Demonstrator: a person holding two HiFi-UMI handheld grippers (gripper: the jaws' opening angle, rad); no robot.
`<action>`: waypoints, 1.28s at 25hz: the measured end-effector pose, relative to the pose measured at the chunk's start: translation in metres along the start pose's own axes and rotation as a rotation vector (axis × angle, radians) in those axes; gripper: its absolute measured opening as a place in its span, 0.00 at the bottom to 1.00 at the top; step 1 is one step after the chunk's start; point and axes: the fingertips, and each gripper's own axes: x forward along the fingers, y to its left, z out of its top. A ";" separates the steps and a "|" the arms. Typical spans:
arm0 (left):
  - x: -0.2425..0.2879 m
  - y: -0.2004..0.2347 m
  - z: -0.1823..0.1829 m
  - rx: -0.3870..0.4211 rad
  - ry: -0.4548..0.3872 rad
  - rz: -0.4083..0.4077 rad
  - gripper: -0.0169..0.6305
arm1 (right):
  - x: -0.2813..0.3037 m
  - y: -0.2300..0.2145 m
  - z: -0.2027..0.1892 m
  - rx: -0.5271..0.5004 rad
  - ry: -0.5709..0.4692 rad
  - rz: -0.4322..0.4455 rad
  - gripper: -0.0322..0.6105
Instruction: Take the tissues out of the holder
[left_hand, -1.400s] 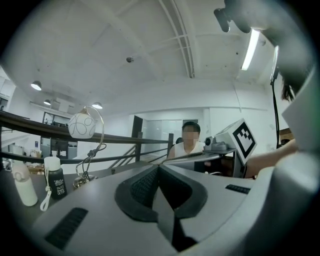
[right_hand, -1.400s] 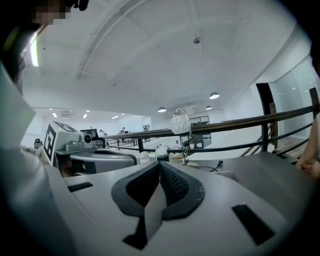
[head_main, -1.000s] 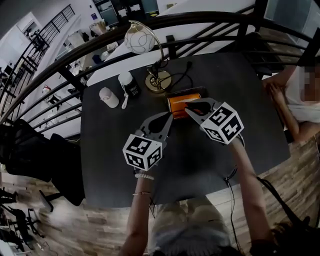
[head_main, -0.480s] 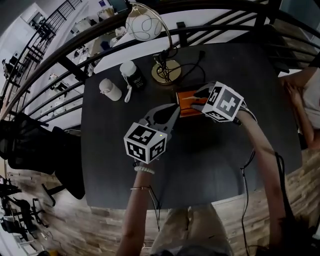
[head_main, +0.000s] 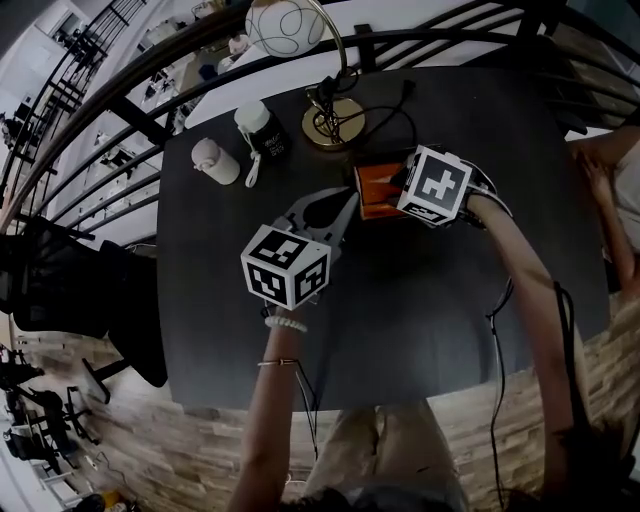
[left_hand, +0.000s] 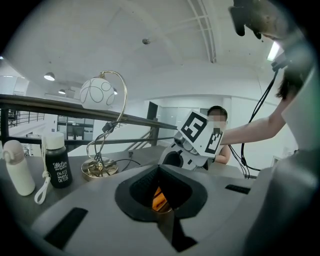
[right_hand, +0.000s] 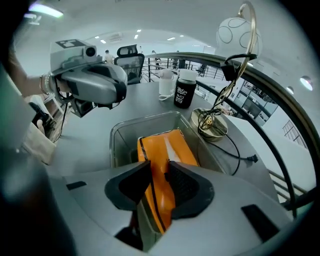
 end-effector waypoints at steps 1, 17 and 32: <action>0.000 0.000 -0.001 -0.001 0.001 -0.001 0.04 | 0.001 0.002 -0.001 -0.030 0.009 -0.003 0.24; 0.001 -0.010 0.008 0.003 -0.017 -0.020 0.04 | -0.033 -0.007 0.006 -0.050 -0.104 -0.090 0.08; -0.042 -0.028 0.045 0.033 -0.102 -0.027 0.04 | -0.139 0.005 0.046 0.001 -0.367 -0.250 0.08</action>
